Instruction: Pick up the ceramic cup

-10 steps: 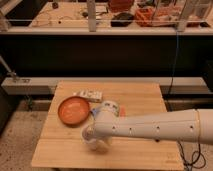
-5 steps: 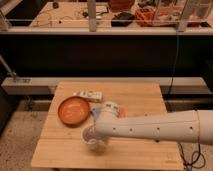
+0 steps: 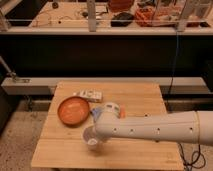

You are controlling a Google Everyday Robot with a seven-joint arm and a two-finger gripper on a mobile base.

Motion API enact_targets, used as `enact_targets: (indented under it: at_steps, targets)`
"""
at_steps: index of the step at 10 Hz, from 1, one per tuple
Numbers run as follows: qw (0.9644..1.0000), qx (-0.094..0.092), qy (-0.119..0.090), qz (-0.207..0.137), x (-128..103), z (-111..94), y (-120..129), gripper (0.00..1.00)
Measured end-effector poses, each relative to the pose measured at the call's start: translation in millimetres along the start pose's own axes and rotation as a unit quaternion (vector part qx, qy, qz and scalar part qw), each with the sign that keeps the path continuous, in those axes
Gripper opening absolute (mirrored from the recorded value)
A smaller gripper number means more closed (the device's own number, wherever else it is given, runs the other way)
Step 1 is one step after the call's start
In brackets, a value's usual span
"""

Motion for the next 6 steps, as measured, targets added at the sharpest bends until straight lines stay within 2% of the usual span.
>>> enact_targets:
  at_steps: [2, 3, 6]
  targets:
    - [1.0000, 0.006, 0.005, 0.000, 6.2, -19.0, -3.5, 0.09]
    - [0.9999, 0.008, 0.007, 0.001, 9.0, -26.3, -4.0, 0.02]
    - [0.9998, 0.017, 0.006, -0.003, 8.3, -24.3, -5.6, 0.00]
